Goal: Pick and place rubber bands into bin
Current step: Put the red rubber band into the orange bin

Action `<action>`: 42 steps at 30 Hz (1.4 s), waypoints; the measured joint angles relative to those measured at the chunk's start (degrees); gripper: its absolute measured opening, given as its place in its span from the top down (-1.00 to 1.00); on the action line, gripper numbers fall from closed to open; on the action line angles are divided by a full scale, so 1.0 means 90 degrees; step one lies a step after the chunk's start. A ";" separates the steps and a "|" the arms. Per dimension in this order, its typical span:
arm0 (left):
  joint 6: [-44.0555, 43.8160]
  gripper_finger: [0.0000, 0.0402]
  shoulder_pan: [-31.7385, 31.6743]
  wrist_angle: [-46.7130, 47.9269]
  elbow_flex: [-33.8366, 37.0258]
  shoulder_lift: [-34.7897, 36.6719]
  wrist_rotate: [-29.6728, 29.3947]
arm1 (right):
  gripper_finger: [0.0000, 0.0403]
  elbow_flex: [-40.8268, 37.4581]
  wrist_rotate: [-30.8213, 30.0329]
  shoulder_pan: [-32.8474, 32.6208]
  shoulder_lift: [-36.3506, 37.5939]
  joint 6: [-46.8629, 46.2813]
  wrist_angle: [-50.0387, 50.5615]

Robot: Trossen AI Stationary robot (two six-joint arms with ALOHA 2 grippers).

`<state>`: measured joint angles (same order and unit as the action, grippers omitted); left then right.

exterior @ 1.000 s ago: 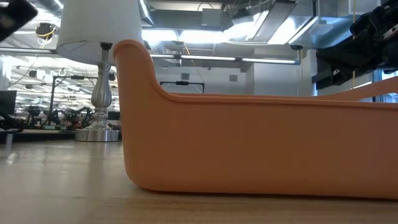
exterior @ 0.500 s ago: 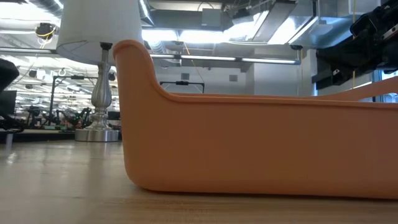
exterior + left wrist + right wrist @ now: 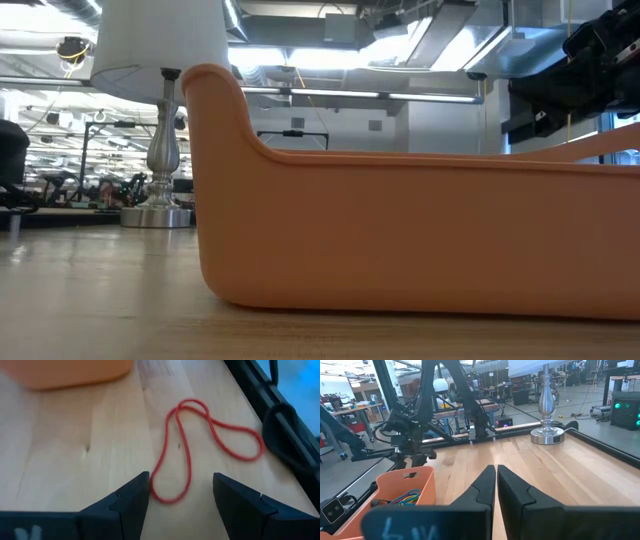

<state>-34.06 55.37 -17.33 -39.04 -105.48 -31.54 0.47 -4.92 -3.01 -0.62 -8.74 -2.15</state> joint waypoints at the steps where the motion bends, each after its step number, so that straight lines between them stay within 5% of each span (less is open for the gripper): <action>1: -0.0010 -0.06 0.0006 -0.0023 -0.0072 -0.0131 -0.0134 | 0.89 0.0000 0.0000 -0.0002 0.0002 0.0005 0.0000; 9: -0.0053 0.14 -0.0081 -0.0058 -0.0295 -0.0518 -0.0431 | 0.89 0.0000 0.0000 0.0001 0.0001 0.0003 0.0001; 17: -0.0198 0.93 -0.0107 -0.0248 -0.0272 -0.0538 -0.0367 | 0.89 0.0000 0.0001 -0.0002 0.0001 0.0000 0.0000; 23: -0.0204 0.99 -0.0097 -0.0620 -0.0229 -0.0272 -0.0508 | 0.89 0.0000 0.0001 -0.0001 0.0002 0.0005 0.0000; 29: 0.0178 0.99 -0.0109 -0.0550 -0.0255 0.0815 -0.0847 | 0.89 0.0000 0.0002 0.0001 0.0001 0.0006 0.0000; 34: 0.0685 0.99 -0.0249 0.0667 -0.0944 0.1600 -0.1240 | 0.89 0.0000 0.0001 -0.0001 0.0002 0.0008 0.0001; 42: 0.1581 0.99 -0.1137 0.2569 -0.2721 0.1733 -0.1046 | 0.89 0.0000 0.0002 0.0001 0.0002 -0.0002 0.0000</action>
<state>-19.84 45.14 5.79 -63.52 -89.88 -40.95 0.47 -4.91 -3.01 -0.60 -8.75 -2.15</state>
